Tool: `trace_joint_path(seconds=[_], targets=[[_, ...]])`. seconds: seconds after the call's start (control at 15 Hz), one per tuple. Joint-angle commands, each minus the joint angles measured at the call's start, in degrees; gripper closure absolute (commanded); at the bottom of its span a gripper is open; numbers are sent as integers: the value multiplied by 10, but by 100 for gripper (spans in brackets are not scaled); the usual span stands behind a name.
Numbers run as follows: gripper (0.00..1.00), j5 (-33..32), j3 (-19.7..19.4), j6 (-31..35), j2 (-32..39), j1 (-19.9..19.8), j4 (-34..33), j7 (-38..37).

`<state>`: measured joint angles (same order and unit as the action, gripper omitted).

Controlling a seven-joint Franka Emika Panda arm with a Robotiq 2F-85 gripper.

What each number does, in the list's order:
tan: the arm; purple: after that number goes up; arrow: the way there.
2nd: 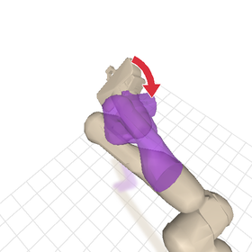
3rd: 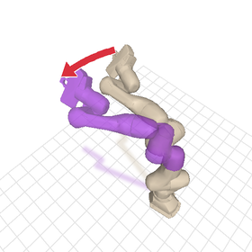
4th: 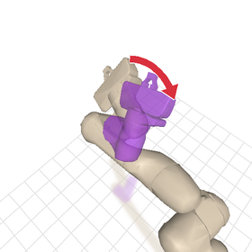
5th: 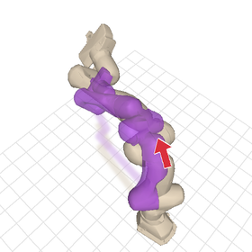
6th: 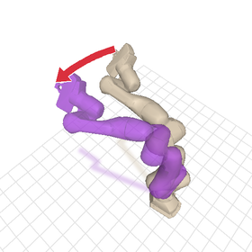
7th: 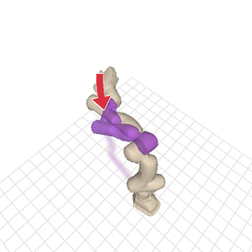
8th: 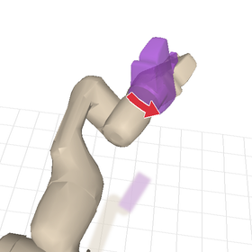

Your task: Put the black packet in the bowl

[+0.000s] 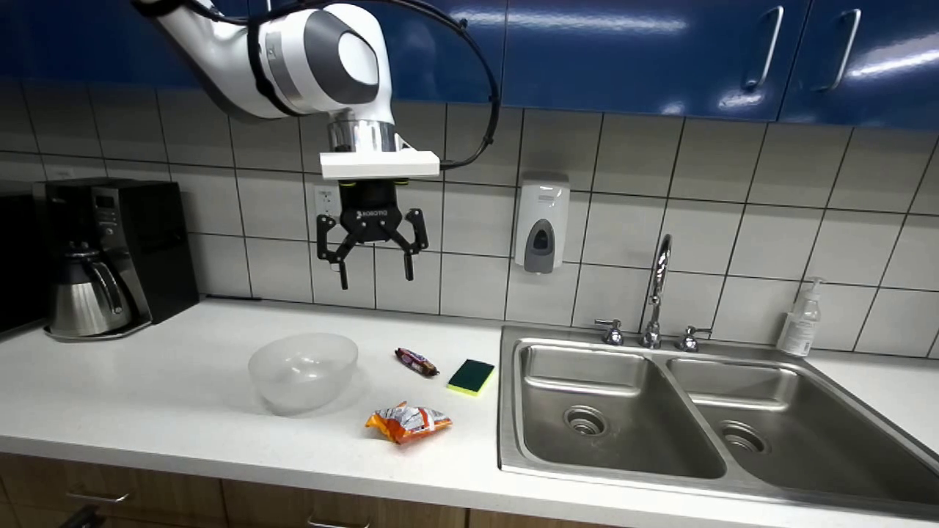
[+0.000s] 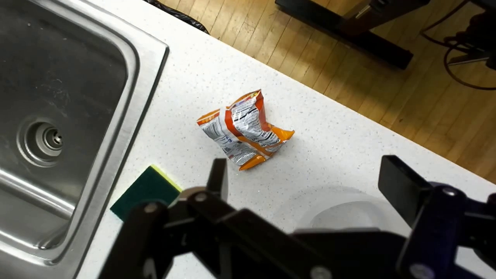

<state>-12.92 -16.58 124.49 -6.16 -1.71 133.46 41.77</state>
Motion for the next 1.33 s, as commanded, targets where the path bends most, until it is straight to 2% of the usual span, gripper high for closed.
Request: trace_joint_path(seconds=[0.0,0.33,0.73,1.07,1.27], targets=[[0,5,23,13,19,-25,-7,10],[0,3,25,73,81,-39,-35,44],[0,3,35,127,165,-71,-93,148],[0,14,58,168,229,-101,-139,224],[0,14,73,183,265,-113,-166,243]])
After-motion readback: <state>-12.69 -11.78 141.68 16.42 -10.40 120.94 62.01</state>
